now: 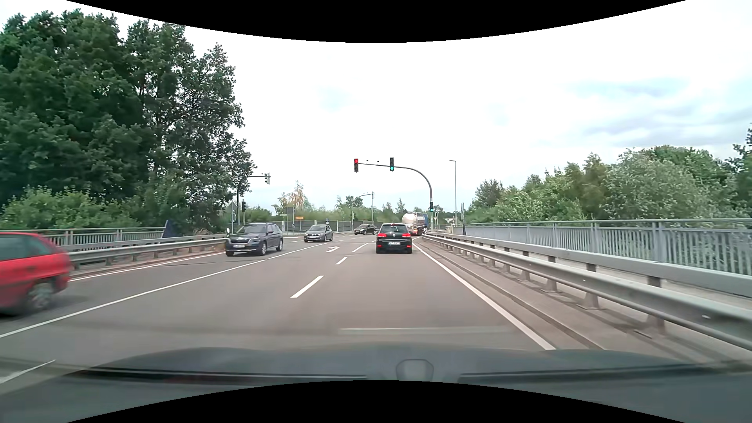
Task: Follow the waypoints while adhering to traffic rules and regulations
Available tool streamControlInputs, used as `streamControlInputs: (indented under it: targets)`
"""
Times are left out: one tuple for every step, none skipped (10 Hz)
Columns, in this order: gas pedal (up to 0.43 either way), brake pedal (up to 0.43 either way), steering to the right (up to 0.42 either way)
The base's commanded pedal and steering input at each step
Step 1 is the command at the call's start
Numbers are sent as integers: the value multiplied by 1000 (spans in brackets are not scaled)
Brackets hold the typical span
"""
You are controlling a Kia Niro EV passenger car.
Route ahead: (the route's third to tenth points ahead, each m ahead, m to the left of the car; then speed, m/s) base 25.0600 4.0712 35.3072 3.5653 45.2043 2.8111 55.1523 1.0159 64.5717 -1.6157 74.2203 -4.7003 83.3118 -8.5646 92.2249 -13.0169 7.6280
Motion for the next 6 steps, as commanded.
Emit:
streamControlInputs:
  targets:
    - [150, 0, -2]
    - [150, 0, -2]
    - [150, 0, -2]
    - [150, 0, -2]
    - [150, 0, -2]
    - [150, 0, -2]
